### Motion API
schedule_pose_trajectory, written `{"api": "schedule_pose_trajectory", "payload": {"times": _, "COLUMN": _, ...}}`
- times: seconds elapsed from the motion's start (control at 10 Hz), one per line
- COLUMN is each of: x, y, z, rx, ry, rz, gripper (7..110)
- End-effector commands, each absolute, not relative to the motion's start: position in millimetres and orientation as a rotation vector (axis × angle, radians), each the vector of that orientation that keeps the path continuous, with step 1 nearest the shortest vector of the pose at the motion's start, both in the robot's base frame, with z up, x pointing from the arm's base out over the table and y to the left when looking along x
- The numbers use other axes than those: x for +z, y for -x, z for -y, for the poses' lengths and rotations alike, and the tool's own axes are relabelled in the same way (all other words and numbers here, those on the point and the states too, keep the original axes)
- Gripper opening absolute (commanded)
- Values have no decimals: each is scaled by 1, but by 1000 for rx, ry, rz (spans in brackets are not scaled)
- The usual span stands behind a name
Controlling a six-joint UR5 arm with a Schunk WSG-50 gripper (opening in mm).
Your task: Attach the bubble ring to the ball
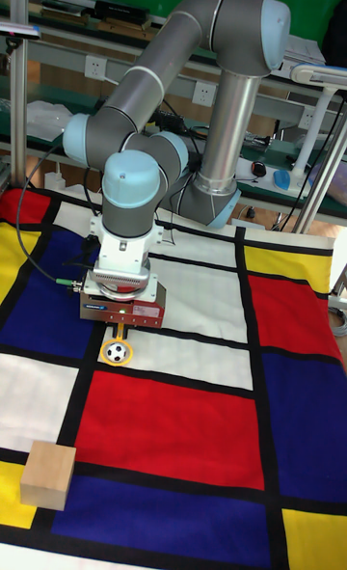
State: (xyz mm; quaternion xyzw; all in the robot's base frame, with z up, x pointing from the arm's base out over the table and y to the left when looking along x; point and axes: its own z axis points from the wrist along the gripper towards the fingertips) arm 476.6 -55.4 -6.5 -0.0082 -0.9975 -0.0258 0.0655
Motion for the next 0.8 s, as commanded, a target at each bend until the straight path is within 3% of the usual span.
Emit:
{"api": "schedule_pose_trajectory", "payload": {"times": 0.0, "x": -6, "y": -479, "z": 54, "rx": -94, "ry": 31, "rz": 3015, "gripper": 7}}
{"api": "schedule_pose_trajectory", "payload": {"times": 0.5, "x": -7, "y": -484, "z": 54, "rx": -112, "ry": 5, "rz": 3019, "gripper": 7}}
{"api": "schedule_pose_trajectory", "payload": {"times": 0.6, "x": -6, "y": -485, "z": 53, "rx": -122, "ry": -7, "rz": 3021, "gripper": 22}}
{"api": "schedule_pose_trajectory", "payload": {"times": 0.7, "x": -6, "y": -485, "z": 53, "rx": -129, "ry": -10, "rz": 3020, "gripper": 22}}
